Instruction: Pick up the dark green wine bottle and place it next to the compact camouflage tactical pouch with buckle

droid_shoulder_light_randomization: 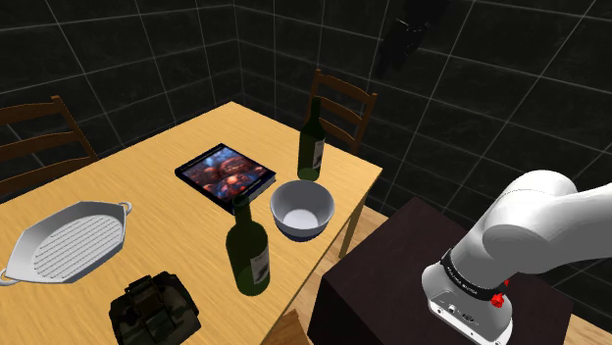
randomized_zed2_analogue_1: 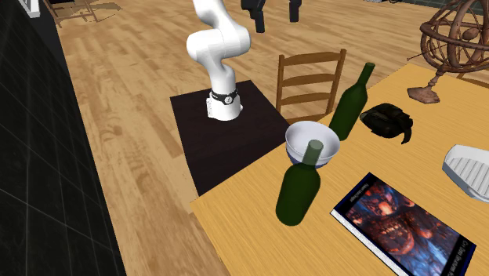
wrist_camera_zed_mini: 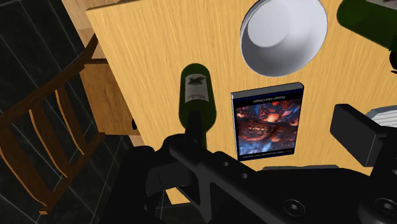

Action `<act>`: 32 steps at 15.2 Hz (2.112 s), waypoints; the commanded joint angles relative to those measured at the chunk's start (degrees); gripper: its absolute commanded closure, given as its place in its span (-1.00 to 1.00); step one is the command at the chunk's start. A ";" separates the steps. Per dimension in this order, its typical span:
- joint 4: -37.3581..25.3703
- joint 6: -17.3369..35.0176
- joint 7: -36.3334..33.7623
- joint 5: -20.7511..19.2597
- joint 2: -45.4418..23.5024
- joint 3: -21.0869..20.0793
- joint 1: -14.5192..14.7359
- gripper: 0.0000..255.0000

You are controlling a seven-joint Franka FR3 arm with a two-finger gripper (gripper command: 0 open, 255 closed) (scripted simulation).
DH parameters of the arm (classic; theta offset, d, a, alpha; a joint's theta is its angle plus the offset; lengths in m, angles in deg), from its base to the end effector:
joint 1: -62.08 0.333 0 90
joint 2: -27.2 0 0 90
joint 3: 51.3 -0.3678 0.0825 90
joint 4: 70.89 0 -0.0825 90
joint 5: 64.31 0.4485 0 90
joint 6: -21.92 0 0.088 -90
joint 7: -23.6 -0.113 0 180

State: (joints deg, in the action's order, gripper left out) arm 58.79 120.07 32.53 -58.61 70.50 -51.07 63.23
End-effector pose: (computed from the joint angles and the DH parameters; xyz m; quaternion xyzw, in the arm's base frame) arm 0.3592 0.0151 0.6757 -0.9899 -0.0837 -0.1057 0.0438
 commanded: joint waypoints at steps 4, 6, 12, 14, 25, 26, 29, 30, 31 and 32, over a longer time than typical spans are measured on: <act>-1.23 3.64 0.76 -0.60 -6.05 -0.09 -0.04 -1.00; -2.40 5.85 1.19 -1.02 -10.22 -0.15 -0.07 -1.00; -7.57 11.32 2.20 -2.37 -23.17 -0.32 -0.23 -1.00; -9.85 12.72 2.44 -2.87 -27.60 -0.39 -0.30 -1.00; -17.18 18.54 2.95 -4.67 -43.23 -0.49 -0.40 -1.00; -16.69 19.27 2.95 -4.66 -43.47 -0.50 -0.40 -1.00; -15.46 21.15 2.95 -4.65 -44.13 -0.51 -0.38 -1.00; -15.48 21.15 2.95 -4.65 -44.14 -0.51 -0.38 -1.00; -15.48 21.15 2.95 -4.65 -44.14 -0.51 -0.38 -1.00; -15.48 21.15 2.95 -4.65 -44.14 -0.51 -0.38 -1.00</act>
State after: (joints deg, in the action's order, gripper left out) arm 43.29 141.16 35.48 -63.26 26.39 -51.58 62.85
